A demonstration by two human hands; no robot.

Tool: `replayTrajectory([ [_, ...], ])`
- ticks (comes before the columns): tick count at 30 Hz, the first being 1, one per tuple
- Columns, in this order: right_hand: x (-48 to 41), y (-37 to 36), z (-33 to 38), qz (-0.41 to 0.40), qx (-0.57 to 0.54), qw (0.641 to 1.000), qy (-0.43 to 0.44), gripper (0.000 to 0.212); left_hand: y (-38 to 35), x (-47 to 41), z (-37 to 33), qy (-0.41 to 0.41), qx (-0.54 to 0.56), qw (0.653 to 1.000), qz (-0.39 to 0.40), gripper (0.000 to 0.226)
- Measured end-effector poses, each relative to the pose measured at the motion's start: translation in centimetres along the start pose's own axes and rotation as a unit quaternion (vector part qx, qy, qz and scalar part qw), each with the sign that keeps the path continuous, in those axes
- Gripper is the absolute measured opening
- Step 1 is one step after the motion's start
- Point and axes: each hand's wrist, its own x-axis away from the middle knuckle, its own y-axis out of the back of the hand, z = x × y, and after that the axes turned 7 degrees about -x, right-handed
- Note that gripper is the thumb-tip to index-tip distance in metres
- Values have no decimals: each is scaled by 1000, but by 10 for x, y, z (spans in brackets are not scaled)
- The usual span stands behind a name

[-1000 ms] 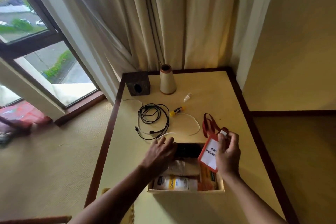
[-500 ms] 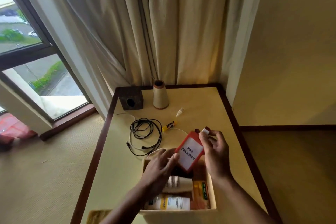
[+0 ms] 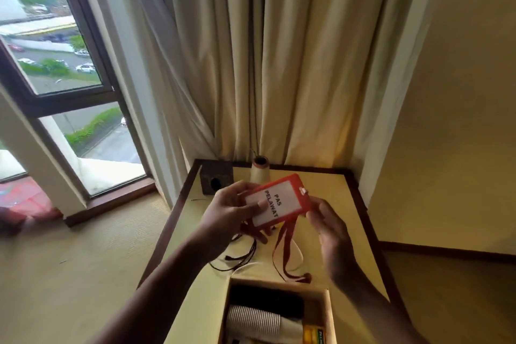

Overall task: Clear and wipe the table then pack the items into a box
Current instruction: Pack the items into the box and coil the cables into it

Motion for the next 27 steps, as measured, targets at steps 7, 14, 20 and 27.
replayTrajectory([
  [7,-12,-25,32,60,-5,995,-83,18,4,-7,-36,-124,-152,976,-90,21],
  [14,-11,-10,95,198,256,945,-48,17,12,-1,-57,-191,-463,865,1,30],
  [20,-28,10,123,304,307,902,13,5,21,4,-58,-110,-435,870,204,27],
  [27,-29,4,98,208,97,973,32,12,24,20,-50,-38,-87,958,271,32],
])
